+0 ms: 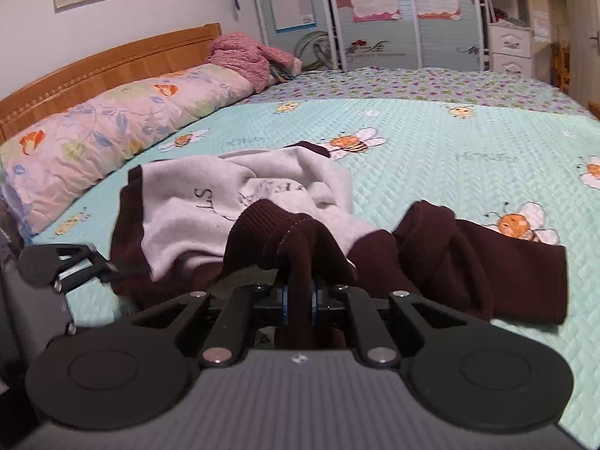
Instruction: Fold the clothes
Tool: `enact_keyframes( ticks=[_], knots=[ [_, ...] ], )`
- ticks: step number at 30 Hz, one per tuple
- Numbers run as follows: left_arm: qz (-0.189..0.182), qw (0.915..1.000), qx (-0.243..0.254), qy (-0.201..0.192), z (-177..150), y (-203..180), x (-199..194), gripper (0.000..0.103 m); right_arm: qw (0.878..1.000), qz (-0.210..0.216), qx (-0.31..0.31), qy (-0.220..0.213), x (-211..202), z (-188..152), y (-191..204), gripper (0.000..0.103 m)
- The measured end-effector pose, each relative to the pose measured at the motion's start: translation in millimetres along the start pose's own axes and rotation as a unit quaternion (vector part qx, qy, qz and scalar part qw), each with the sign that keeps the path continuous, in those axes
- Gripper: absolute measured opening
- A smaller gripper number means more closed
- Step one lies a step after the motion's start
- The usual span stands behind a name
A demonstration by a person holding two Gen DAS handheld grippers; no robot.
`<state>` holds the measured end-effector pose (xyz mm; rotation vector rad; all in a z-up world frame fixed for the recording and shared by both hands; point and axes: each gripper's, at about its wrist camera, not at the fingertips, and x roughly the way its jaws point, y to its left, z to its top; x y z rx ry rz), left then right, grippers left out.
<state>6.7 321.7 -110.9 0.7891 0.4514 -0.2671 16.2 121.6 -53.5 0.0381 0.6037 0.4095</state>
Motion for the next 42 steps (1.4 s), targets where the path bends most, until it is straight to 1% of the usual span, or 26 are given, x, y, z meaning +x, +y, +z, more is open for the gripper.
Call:
enact_keyframes(
  ticks=[1,2,4,6,7,9,10,13,15,17,18,19,22,25,27,29,31,34,36,38,40,42],
  knots=[
    [0.003,0.9995,-0.031,-0.007,6.5,10.2,-3.4,0.009,1.000,-0.009,-0.008,0.000,-2.0,-1.7,2.6,0.011],
    [0.012,0.9972,-0.071,-0.020,15.0,25.0,-11.2,0.009,1.000,-0.016,-0.013,-0.004,-5.4,-2.1,4.3,0.011],
    [0.024,0.9884,-0.142,-0.048,34.2,59.9,-27.5,0.008,1.000,-0.021,-0.007,-0.016,-16.2,3.4,3.5,0.010],
    [0.032,0.9791,-0.184,-0.080,56.3,90.6,-46.0,0.008,0.999,-0.015,0.009,-0.039,-31.9,17.3,0.7,0.010],
    [0.038,0.9745,-0.199,-0.096,67.9,104.4,-55.0,0.008,0.998,-0.010,0.014,-0.055,-41.6,26.6,0.2,0.010],
    [0.060,0.9706,-0.200,-0.119,93.0,120.3,-69.6,0.008,0.996,-0.009,0.012,-0.090,-66.5,47.1,3.4,0.010],
    [0.063,0.9674,-0.209,-0.129,104.9,128.0,-77.4,0.008,0.994,-0.009,0.010,-0.108,-80.6,56.9,5.8,0.010],
    [0.050,0.9529,-0.247,-0.168,130.1,148.6,-107.0,0.008,0.987,-0.002,0.012,-0.162,-128.5,79.8,8.5,0.010],
    [0.048,0.9487,-0.249,-0.189,139.0,149.7,-122.0,0.008,0.982,-0.003,0.005,-0.188,-157.3,86.8,10.4,0.010],
    [0.046,0.9491,-0.248,-0.189,140.2,140.0,-127.5,0.008,0.981,0.008,0.009,-0.193,-172.6,87.4,8.3,0.010],
    [0.042,0.9493,-0.251,-0.185,139.4,135.1,-128.1,0.008,0.982,0.009,0.011,-0.189,-173.6,84.7,6.6,0.010],
    [0.032,0.9489,-0.266,-0.166,134.6,129.7,-122.5,0.008,0.983,0.008,0.013,-0.182,-172.3,80.8,4.7,0.010],
    [0.008,0.9471,-0.302,-0.108,115.8,110.3,-103.0,0.008,0.990,0.012,0.030,-0.140,-152.7,60.0,-0.2,0.010],
    [0.003,0.9553,-0.292,-0.047,98.1,88.7,-82.1,0.008,0.994,0.022,0.061,-0.091,-128.5,29.3,-1.4,0.010],
    [0.003,0.9595,-0.281,-0.014,90.6,79.7,-74.1,0.008,0.993,0.040,0.096,-0.056,-113.0,7.7,-3.9,0.010],
    [0.004,0.9583,-0.286,0.001,85.2,83.0,-71.7,0.008,0.991,0.057,0.116,-0.029,-104.7,-9.6,-0.9,0.010],
    [0.008,0.9583,-0.286,0.000,81.3,82.5,-75.3,0.008,0.991,0.063,0.115,-0.019,-103.6,-19.3,5.8,0.010],
    [0.016,0.9603,-0.278,-0.010,90.0,80.2,-78.1,0.008,0.991,0.070,0.109,-0.024,-110.7,-24.9,13.7,0.010],
    [0.018,0.9641,-0.264,-0.019,101.3,74.6,-78.6,0.008,0.990,0.074,0.114,-0.031,-115.2,-25.6,11.9,0.010],
    [0.017,0.9692,-0.244,-0.030,121.5,68.1,-73.7,0.008,0.986,0.085,0.136,-0.043,-120.7,-21.5,3.3,0.010],
    [0.012,0.9733,-0.224,-0.048,149.3,62.7,-69.0,0.008,0.982,0.089,0.152,-0.063,-127.1,-11.4,-8.2,0.010],
    [0.004,0.9764,-0.203,-0.073,181.4,56.1,-66.8,0.008,0.982,0.072,0.146,-0.094,-139.6,3.1,-19.3,0.010]
  ],
)
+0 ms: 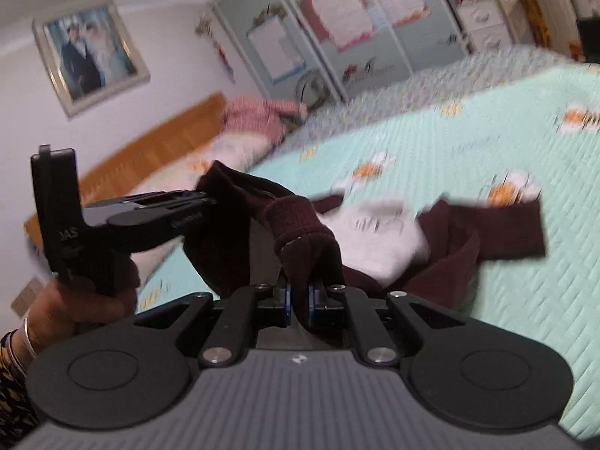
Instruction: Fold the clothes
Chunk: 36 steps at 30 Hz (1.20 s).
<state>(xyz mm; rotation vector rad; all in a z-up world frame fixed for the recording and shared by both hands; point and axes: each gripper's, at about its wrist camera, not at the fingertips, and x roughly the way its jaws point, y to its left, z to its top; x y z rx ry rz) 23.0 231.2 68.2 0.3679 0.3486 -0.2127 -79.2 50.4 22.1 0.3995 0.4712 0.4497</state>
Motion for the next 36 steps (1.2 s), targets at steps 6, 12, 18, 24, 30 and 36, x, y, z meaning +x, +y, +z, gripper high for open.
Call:
enact_keyframes(
  ticks=[6,12,18,24,30,36],
  knots=[
    [-0.075,0.9954,-0.009,-0.059,99.7,-58.2,8.9,0.008,0.994,-0.002,-0.010,-0.112,-50.2,61.1,3.5,0.010],
    [-0.148,0.9771,-0.048,-0.145,168.9,-74.2,-14.3,0.008,0.977,0.019,-0.046,-0.208,-100.1,101.6,29.3,0.010],
    [-0.163,0.9787,-0.054,-0.112,152.2,-75.0,8.4,0.016,0.974,0.008,-0.036,-0.222,-97.2,103.7,21.4,0.010],
    [-0.114,0.9768,-0.138,0.117,43.2,-25.1,85.2,0.022,0.990,-0.074,0.009,-0.123,-28.3,53.2,-17.2,0.011],
    [-0.101,0.9052,-0.359,0.204,-64.3,92.1,65.2,0.025,0.989,-0.112,0.076,-0.057,12.3,15.2,-52.1,0.011],
    [-0.101,0.9277,-0.315,0.172,-88.8,115.8,9.7,0.030,0.991,-0.100,0.076,-0.051,27.6,30.5,-42.9,0.011]
  ],
)
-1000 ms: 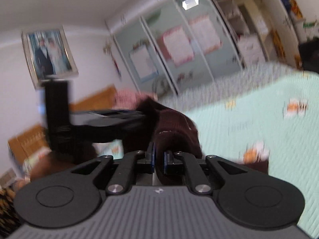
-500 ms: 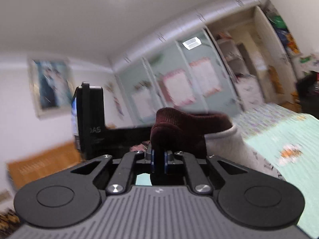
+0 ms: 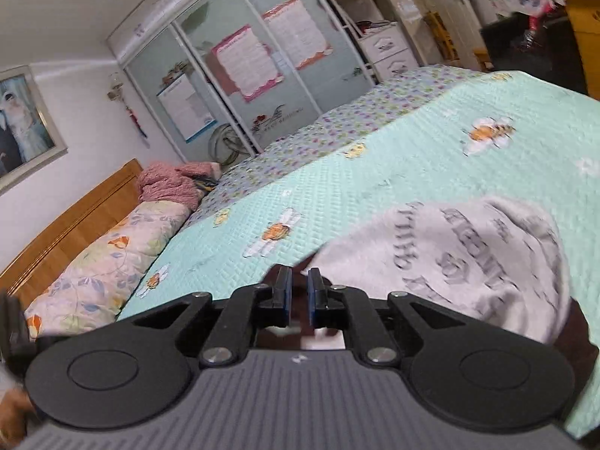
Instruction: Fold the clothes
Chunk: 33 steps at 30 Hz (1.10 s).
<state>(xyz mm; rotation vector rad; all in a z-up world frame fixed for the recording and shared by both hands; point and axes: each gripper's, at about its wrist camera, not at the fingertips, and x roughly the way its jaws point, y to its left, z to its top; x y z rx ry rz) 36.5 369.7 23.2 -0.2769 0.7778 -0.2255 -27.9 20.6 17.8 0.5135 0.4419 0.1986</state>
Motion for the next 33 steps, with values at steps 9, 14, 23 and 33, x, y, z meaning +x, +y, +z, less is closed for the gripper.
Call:
enact_keyframes(
  ticks=[9,14,23,33],
  knots=[
    [-0.025,0.9990,0.029,-0.021,-17.3,8.6,-42.0,0.042,0.984,0.139,-0.110,0.013,46.9,14.5,120.0,0.013],
    [-0.034,0.9989,0.030,-0.014,-30.9,19.4,-49.4,0.051,0.971,0.040,-0.234,-0.028,6.4,1.4,98.5,0.078],
    [-0.093,0.9942,0.011,0.052,-50.5,-15.5,-3.3,0.052,0.923,-0.072,-0.369,0.081,-36.5,-87.0,33.5,0.078],
    [-0.118,0.9865,-0.026,0.110,-77.8,-52.1,34.5,0.056,0.865,-0.115,-0.480,0.093,1.7,-136.7,39.7,0.032]
  ],
)
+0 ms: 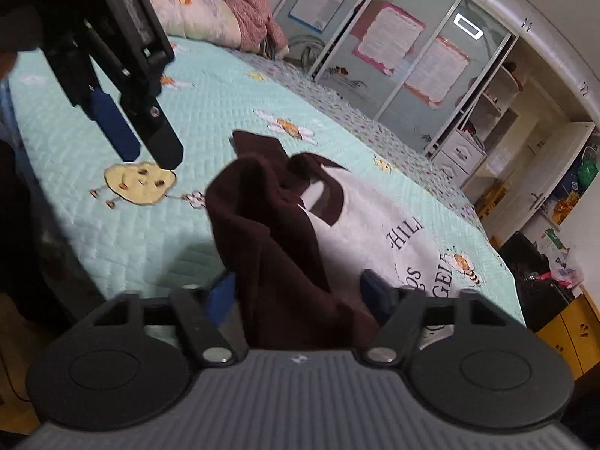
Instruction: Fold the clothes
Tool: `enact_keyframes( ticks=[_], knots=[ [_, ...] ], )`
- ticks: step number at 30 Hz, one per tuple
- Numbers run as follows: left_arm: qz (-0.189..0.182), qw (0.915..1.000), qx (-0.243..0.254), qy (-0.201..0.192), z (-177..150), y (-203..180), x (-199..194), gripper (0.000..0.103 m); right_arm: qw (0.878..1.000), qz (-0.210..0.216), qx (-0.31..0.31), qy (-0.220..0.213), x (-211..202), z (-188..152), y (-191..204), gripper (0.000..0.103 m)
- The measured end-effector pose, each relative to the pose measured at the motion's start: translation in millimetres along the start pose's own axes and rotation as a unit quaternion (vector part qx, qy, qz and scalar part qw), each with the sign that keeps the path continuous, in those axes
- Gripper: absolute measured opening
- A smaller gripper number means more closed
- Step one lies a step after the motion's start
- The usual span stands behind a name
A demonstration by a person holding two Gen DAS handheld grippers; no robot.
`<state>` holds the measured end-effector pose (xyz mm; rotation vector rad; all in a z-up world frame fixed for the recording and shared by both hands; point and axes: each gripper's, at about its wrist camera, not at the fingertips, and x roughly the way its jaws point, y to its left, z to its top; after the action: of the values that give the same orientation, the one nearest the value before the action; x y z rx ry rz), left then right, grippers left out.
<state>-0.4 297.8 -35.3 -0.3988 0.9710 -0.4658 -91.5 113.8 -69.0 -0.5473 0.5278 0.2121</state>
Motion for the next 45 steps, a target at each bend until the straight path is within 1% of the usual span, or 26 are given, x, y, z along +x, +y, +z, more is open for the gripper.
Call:
enact_keyframes(
  ticks=[1,2,4,7,9,11,14,18,20,24,26,28,32,33,34,35,36,38,40,42,44,45],
  knots=[
    [0.000,0.9999,-0.010,0.000,-0.7,1.3,1.8,0.058,1.000,0.015,0.016,0.004,3.4,-0.7,-4.3,0.019],
    [-0.003,0.9997,-0.025,0.001,-0.8,3.6,4.5,0.060,1.000,0.019,0.023,0.002,2.2,-2.4,-6.3,0.019],
    [-0.008,0.9986,-0.051,0.009,-0.9,8.0,11.0,0.061,0.999,0.025,0.035,-0.003,-2.0,-5.9,-9.5,0.014],
    [-0.019,0.9958,-0.086,0.024,-1.6,13.0,20.1,0.061,0.998,0.044,0.052,-0.016,-10.8,-4.1,-9.3,0.011],
    [-0.032,0.9941,-0.101,0.023,-1.4,13.6,22.7,0.061,0.996,0.058,0.063,-0.025,-16.7,-2.6,-8.9,0.011],
    [-0.038,0.9934,-0.107,0.014,0.2,12.0,23.4,0.061,0.994,0.072,0.073,-0.033,-23.0,-0.7,-8.0,0.011],
    [-0.050,0.9916,-0.119,0.008,3.7,10.9,24.8,0.061,0.992,0.086,0.080,-0.035,-24.5,2.6,-3.7,0.011],
    [-0.079,0.9866,-0.143,-0.007,6.7,14.8,15.4,0.061,0.990,0.095,0.099,-0.023,-19.3,1.8,-4.9,0.011],
    [-0.082,0.9860,-0.144,-0.014,8.3,15.6,10.7,0.064,0.988,0.099,0.115,-0.019,-17.7,0.5,-6.1,0.011],
    [-0.073,0.9850,-0.156,-0.002,9.8,16.2,20.9,0.065,0.987,0.104,0.123,-0.019,-18.5,0.9,-5.3,0.011],
    [-0.082,0.9826,-0.166,0.010,9.3,14.0,30.2,0.065,0.987,0.107,0.118,-0.023,-20.1,4.0,-3.3,0.011],
    [-0.087,0.9831,-0.160,0.018,10.8,5.2,39.1,0.065,0.987,0.111,0.111,-0.024,-20.8,6.7,-0.5,0.011],
    [-0.091,0.9879,-0.124,0.024,15.9,-20.2,53.0,0.065,0.988,0.123,0.095,-0.021,-20.6,11.4,7.0,0.011],
    [-0.088,0.9888,-0.117,0.029,16.2,-25.0,57.2,0.063,0.987,0.127,0.096,-0.023,-21.6,13.7,8.2,0.011],
    [-0.078,0.9901,-0.111,0.035,15.5,-28.6,60.4,0.053,0.986,0.133,0.102,-0.027,-22.7,16.1,8.2,0.011],
    [-0.060,0.9925,-0.100,0.037,14.3,-31.4,61.2,0.013,0.984,0.139,0.108,-0.030,-23.6,18.4,8.0,0.011],
    [-0.038,0.9951,-0.084,0.035,12.9,-33.5,59.9,0.006,0.982,0.143,0.115,-0.033,-25.0,20.6,7.0,0.011],
    [-0.016,0.9980,-0.059,0.015,9.9,-32.3,50.9,0.005,0.979,0.150,0.130,-0.043,-28.4,22.2,3.9,0.011],
    [-0.010,0.9983,-0.056,-0.014,9.4,-25.8,34.8,0.005,0.971,0.164,0.165,-0.052,-31.5,20.7,-4.4,0.017],
    [-0.006,0.9966,-0.064,-0.053,13.5,-19.2,15.1,0.005,0.957,0.186,0.212,-0.067,-36.6,17.5,-16.9,0.020],
    [-0.003,0.9930,-0.080,-0.087,22.1,-7.0,-3.8,0.005,0.936,0.216,0.268,-0.068,-38.1,12.9,-32.5,0.022],
    [-0.002,0.9908,-0.094,-0.098,26.6,0.9,-11.5,0.005,0.926,0.223,0.296,-0.069,-38.9,9.1,-41.1,0.023]
  ],
)
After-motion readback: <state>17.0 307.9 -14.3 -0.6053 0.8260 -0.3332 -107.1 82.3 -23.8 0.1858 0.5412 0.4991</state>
